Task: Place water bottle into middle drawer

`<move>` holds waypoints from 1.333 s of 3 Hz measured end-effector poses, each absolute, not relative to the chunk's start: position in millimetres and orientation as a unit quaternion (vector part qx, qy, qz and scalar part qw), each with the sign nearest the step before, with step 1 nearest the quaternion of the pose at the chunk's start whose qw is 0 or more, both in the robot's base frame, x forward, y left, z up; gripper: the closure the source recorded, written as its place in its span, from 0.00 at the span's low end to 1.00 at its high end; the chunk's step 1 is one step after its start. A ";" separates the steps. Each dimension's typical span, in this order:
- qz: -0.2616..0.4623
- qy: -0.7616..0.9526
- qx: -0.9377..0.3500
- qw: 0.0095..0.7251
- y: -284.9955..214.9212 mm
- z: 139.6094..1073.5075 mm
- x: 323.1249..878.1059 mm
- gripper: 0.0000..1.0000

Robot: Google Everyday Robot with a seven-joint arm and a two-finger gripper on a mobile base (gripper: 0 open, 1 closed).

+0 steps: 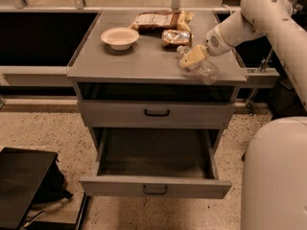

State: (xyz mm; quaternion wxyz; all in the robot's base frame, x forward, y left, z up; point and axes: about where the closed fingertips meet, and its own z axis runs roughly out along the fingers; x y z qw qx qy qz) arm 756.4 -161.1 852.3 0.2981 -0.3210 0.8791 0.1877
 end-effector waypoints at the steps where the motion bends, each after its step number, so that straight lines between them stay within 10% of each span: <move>1: 0.188 0.879 -0.321 0.298 -161.0 852.2 756.4 0.66; 2: 0.188 0.879 -0.321 0.298 -161.0 852.2 756.4 0.89; 4: 0.217 0.855 -0.355 0.308 -168.6 864.0 722.9 1.00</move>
Offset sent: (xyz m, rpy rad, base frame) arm 0.0000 0.0000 0.0000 0.0000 0.0000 0.0000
